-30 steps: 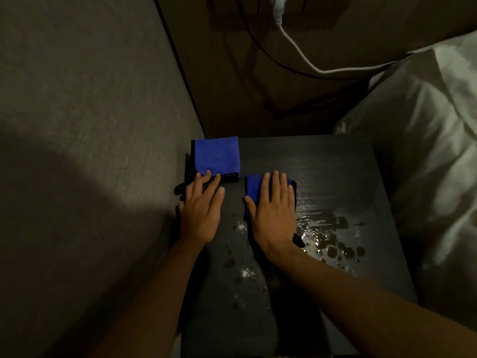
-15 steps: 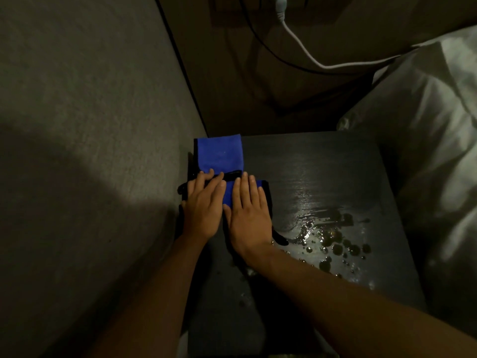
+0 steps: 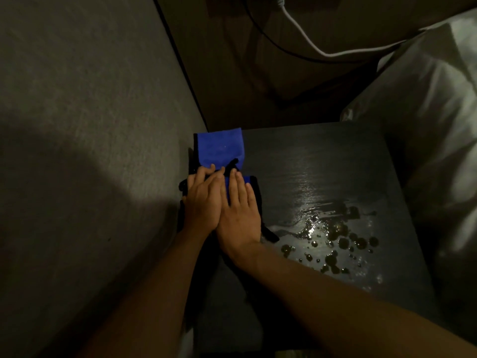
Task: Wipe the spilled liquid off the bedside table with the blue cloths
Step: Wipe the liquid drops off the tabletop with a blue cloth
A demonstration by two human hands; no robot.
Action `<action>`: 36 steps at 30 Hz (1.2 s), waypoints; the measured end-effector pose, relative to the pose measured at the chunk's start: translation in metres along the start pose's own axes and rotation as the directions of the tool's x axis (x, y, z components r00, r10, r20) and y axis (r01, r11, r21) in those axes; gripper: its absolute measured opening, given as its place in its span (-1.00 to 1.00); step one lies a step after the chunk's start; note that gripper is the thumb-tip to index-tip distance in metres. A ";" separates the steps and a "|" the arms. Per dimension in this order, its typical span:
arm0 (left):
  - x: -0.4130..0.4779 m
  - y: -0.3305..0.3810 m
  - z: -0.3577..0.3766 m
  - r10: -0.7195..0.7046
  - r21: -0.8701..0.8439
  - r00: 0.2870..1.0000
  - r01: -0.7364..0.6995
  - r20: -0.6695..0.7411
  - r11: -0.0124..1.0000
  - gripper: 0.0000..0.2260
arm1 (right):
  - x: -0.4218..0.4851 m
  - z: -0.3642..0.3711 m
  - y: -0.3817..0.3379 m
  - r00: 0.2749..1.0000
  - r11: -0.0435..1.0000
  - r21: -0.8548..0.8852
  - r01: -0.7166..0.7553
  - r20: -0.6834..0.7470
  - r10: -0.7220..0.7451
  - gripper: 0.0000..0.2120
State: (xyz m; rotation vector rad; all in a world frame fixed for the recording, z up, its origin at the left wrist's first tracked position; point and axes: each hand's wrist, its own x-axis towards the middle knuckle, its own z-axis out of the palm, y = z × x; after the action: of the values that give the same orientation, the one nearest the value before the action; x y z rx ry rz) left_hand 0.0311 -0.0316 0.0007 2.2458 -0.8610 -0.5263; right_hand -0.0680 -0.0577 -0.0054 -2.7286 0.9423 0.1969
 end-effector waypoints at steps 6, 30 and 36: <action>0.000 0.018 -0.003 0.031 -0.004 0.992 -0.032 -0.121 0.999 -0.87 | -0.001 -0.006 0.020 0.954 0.954 -0.019 0.301 0.023 -0.300 -0.36; -0.006 0.004 -0.004 0.046 -0.009 0.999 -0.046 0.012 0.999 -0.67 | -0.002 0.014 -0.019 0.993 0.988 0.127 -0.083 -0.077 0.094 -0.19; -0.011 0.004 0.007 0.003 0.080 1.000 -0.002 -0.014 0.997 -0.66 | -0.015 -0.001 0.042 0.976 0.974 0.056 0.218 -0.035 -0.216 -0.37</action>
State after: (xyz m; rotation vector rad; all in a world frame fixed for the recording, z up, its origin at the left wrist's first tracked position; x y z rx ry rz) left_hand 0.0174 -0.0292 0.0005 2.3174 -0.8925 -0.4826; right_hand -0.1056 -0.0810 -0.0090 -2.7592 0.6379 0.0871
